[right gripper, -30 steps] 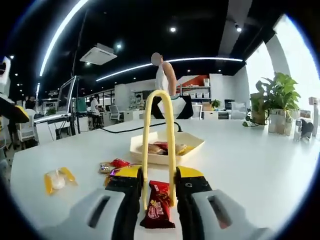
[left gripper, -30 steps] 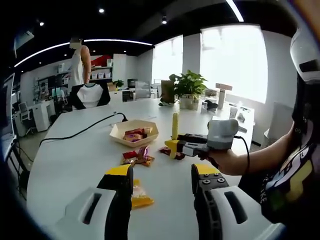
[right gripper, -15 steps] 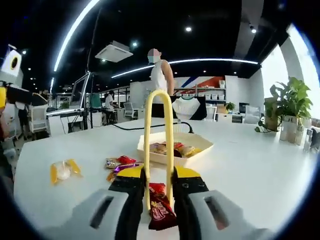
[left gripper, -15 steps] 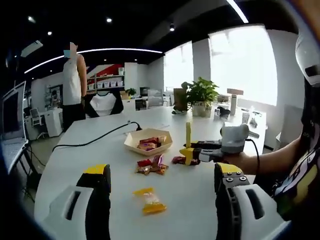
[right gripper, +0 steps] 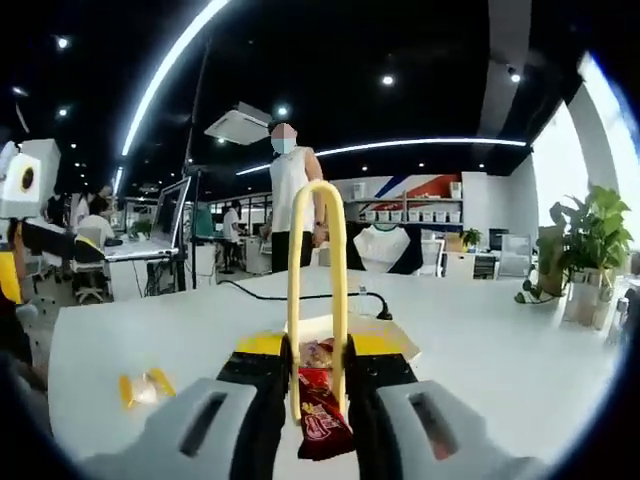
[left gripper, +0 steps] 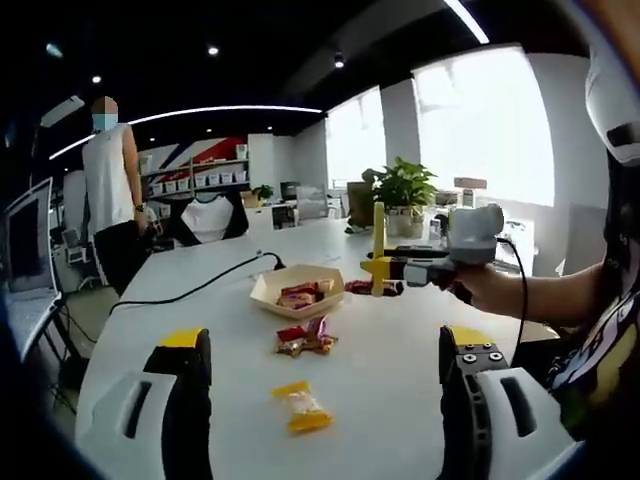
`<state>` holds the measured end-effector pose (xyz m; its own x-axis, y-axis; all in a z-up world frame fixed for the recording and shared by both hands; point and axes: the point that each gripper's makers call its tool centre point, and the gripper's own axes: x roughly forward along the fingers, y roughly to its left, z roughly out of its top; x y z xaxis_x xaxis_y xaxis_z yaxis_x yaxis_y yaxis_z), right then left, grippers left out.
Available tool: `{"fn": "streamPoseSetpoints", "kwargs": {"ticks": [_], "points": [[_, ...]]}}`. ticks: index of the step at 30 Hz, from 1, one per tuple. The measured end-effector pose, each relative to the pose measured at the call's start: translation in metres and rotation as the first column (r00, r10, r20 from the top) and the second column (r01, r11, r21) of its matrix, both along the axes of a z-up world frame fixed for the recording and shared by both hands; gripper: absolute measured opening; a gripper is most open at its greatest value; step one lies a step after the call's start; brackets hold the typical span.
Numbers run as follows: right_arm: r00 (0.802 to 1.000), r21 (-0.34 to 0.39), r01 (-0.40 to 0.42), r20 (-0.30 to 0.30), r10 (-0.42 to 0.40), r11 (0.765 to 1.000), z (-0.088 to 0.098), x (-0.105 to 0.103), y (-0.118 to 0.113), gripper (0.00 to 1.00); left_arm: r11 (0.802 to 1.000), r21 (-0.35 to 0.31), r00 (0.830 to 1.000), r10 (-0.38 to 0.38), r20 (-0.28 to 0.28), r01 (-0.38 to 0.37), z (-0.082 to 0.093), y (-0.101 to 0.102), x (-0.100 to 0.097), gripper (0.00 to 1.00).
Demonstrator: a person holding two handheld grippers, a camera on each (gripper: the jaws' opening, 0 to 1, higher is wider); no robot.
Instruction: Place the target food into the container with the food tongs after gripping and lifting it, then release it inside without dropping or visibly crushing the food.
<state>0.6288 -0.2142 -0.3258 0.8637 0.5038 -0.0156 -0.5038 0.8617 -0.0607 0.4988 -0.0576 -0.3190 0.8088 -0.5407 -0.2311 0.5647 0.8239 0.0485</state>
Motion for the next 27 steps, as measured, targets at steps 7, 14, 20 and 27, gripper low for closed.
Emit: {"fn": "streamPoseSetpoints", "kwargs": {"ticks": [7,14,20,27], "points": [[1.0,-0.009,-0.019,0.023,0.019,1.0,0.032,0.012,0.001,0.17,1.0,0.003,1.0,-0.005,0.005,0.005,0.002,-0.003,-0.001,1.0],[0.998,-0.018,-0.014,0.068,0.016,1.0,0.048,0.037,0.004,0.17,1.0,0.001,1.0,0.007,0.001,-0.007,0.002,-0.002,0.001,1.0],[0.997,0.008,-0.049,0.054,0.049,0.999,0.05,0.068,0.006,0.18,1.0,-0.001,1.0,0.01,0.024,-0.01,0.008,-0.001,0.001,1.0],[0.997,0.039,-0.068,0.026,0.067,0.997,0.046,0.102,0.006,0.18,1.0,0.0,0.999,0.026,0.03,-0.026,0.009,0.003,0.002,1.0]]}}
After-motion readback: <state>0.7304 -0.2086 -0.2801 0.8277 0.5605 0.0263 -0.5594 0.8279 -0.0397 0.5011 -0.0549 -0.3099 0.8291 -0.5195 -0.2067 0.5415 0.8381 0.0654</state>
